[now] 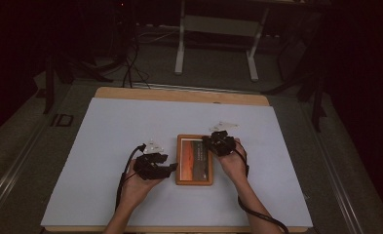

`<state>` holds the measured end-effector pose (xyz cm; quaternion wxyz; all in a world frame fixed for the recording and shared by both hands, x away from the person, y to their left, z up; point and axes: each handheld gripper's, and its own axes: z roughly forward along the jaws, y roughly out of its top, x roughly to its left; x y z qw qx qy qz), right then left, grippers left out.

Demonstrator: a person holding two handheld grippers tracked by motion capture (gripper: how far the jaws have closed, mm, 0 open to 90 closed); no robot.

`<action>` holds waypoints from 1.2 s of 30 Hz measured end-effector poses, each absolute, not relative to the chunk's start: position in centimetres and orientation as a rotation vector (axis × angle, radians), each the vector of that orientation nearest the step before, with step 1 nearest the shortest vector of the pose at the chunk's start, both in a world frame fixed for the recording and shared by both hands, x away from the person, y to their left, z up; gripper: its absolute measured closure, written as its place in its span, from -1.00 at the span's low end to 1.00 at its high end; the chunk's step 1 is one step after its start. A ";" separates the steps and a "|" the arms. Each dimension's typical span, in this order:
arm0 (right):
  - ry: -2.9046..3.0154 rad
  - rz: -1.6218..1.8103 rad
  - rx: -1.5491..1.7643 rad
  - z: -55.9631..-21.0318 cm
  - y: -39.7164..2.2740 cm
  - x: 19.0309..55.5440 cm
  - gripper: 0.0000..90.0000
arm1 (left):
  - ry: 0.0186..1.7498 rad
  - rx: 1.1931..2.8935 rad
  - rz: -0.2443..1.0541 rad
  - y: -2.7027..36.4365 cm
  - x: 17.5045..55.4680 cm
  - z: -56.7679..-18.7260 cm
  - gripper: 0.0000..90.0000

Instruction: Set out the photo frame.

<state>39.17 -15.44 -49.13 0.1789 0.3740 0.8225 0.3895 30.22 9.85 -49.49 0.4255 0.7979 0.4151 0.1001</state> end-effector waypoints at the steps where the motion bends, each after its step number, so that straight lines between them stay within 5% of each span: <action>1: 2.323 1.099 1.062 -49.1 -15.4 39.2 1.00 | 1.039 1.993 0.251 9.9 30.2 -49.5 -0.01; 36: 2.299 1.067 1.262 -51.5 -18.6 40.6 1.00 | 1.049 1.929 0.187 10.1 30.2 -49.1 -0.11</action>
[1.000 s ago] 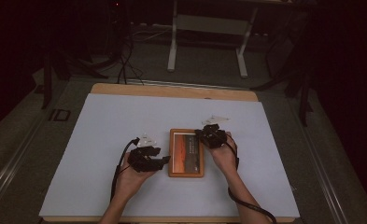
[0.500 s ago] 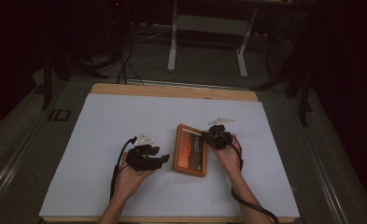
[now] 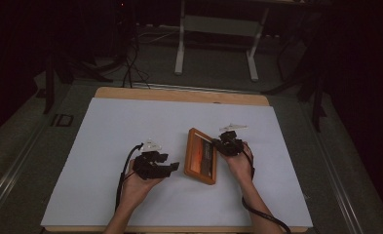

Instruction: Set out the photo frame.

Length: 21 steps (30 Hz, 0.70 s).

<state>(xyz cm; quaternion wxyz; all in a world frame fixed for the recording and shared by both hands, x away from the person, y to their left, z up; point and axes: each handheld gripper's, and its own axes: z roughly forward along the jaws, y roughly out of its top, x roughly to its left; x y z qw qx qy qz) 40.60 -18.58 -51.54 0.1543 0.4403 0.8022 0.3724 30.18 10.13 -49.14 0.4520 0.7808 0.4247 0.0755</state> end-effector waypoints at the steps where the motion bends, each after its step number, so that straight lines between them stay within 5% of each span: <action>1: 2.298 1.072 1.264 -51.6 -18.6 40.6 1.00 | 1.049 1.927 0.182 10.1 30.1 -49.1 -0.11; 21: 2.284 1.082 1.256 -51.7 -18.6 40.4 1.00 | 0.990 1.924 0.111 7.5 29.5 -49.4 -0.39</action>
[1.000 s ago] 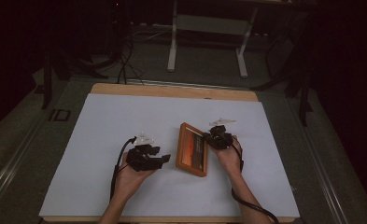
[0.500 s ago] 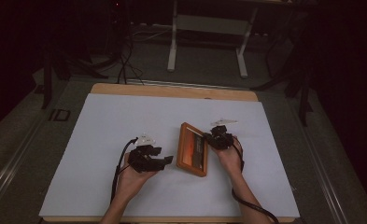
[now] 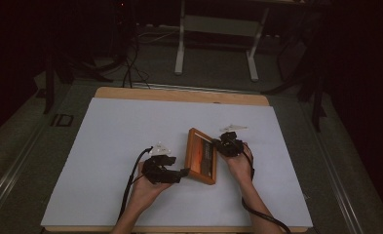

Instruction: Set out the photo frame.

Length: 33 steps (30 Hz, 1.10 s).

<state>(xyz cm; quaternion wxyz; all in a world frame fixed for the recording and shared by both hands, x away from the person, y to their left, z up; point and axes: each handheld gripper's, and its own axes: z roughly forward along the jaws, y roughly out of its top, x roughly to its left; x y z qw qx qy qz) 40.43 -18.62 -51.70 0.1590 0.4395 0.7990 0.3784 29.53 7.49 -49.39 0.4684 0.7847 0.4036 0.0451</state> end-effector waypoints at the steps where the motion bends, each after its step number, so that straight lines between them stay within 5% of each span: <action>1: 2.283 1.081 1.256 -51.7 -18.6 40.4 1.00 | 0.990 1.924 0.111 7.5 29.5 -49.4 -0.39; 33: 2.314 1.069 1.236 -51.5 -18.7 40.6 1.00 | 1.107 1.904 -0.105 4.0 31.8 -50.4 0.06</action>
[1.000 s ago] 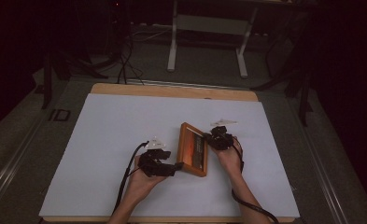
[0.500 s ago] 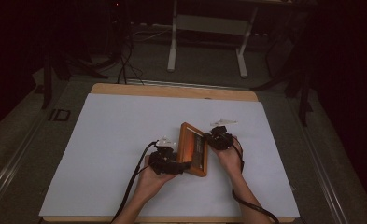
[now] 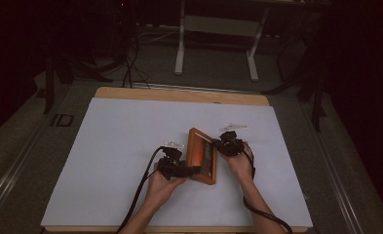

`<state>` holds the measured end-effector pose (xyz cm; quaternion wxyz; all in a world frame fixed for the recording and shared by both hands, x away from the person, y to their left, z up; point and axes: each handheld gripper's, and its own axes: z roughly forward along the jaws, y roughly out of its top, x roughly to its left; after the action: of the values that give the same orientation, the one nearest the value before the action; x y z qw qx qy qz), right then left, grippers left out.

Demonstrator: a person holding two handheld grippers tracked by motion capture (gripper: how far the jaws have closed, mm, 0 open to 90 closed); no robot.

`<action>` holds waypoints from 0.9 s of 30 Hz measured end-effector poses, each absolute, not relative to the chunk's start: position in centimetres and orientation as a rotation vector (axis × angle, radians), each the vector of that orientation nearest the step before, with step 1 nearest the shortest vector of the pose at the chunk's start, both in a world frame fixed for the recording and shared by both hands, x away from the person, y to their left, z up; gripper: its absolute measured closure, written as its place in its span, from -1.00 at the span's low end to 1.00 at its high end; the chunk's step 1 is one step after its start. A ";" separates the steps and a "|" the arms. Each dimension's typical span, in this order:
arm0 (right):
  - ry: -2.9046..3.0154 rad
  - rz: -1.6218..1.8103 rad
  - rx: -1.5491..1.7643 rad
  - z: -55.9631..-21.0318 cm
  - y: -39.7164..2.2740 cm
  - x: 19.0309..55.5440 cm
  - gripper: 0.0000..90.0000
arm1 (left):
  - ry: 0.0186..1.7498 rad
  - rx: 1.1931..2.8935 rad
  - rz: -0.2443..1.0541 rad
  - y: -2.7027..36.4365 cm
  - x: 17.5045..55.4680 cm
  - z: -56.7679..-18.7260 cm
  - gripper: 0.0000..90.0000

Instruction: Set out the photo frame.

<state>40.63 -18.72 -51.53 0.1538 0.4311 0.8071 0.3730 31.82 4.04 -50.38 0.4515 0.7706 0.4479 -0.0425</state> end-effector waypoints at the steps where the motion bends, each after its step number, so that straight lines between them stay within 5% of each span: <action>1: 2.316 1.067 1.238 -51.5 -18.8 40.6 1.00 | 1.101 1.894 -0.119 3.9 31.8 -50.3 0.09; 27: 2.233 1.229 1.018 -45.1 -23.6 32.8 0.84 | 1.025 1.960 0.087 -0.7 30.6 -47.7 0.46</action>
<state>32.77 -23.63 -45.12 0.1973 0.3638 0.7975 0.4390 30.64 -0.67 -47.67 0.4476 0.7918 0.4141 0.0353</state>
